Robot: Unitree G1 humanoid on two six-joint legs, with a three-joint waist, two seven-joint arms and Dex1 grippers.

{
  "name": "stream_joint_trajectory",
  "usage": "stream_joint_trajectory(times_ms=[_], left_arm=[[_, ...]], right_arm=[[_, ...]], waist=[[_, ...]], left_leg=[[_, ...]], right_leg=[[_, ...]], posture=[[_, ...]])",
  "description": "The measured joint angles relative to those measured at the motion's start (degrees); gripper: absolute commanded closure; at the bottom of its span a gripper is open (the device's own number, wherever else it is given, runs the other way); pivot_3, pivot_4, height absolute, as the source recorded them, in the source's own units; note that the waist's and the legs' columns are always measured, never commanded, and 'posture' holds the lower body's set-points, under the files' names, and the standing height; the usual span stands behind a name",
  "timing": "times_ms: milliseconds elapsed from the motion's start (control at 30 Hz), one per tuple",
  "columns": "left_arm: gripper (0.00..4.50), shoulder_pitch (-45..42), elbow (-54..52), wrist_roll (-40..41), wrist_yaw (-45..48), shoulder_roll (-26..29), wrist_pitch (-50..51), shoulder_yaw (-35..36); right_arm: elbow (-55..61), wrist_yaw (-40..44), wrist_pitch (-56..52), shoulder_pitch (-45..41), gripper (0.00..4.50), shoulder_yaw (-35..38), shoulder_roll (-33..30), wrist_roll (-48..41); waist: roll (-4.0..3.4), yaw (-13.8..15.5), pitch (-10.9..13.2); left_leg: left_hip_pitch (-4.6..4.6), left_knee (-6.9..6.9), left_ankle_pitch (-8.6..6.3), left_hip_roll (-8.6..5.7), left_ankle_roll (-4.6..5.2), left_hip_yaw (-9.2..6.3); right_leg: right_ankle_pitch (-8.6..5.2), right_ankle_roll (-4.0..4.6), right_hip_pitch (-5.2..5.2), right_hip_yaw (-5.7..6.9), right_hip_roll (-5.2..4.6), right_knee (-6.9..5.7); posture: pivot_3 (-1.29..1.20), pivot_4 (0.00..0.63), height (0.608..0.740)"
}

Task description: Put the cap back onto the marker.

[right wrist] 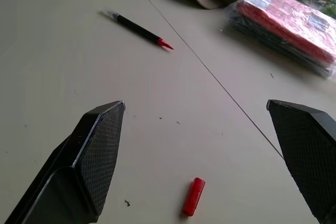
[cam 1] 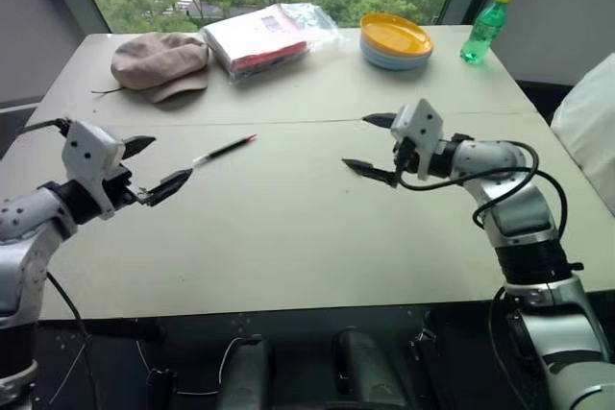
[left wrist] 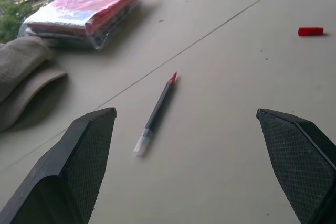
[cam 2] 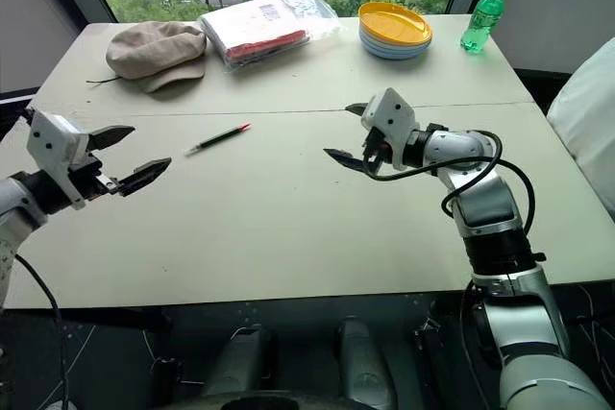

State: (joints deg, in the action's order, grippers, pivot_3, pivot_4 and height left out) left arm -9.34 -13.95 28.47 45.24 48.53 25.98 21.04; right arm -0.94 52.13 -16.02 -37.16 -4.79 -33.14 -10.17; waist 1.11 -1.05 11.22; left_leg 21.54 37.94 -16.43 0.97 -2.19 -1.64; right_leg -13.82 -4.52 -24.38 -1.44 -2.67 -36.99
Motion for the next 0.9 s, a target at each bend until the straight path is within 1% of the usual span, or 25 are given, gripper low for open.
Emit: stream_joint_trajectory(times_ms=[900], left_arm=[[0.00,-0.5,0.5,0.2,0.7,-0.4,0.1,-0.2]], right_arm=[[1.9,-0.1,-1.1,0.0,0.04,-0.5,0.0,-0.1]], waist=[[0.00,0.0,0.0]], left_leg=[[0.05,-0.01,0.00,0.00,0.00,0.00]], right_leg=[[0.05,-0.09,-0.05,0.00,-0.01,0.00]], posture=[[0.00,0.150,0.740]])
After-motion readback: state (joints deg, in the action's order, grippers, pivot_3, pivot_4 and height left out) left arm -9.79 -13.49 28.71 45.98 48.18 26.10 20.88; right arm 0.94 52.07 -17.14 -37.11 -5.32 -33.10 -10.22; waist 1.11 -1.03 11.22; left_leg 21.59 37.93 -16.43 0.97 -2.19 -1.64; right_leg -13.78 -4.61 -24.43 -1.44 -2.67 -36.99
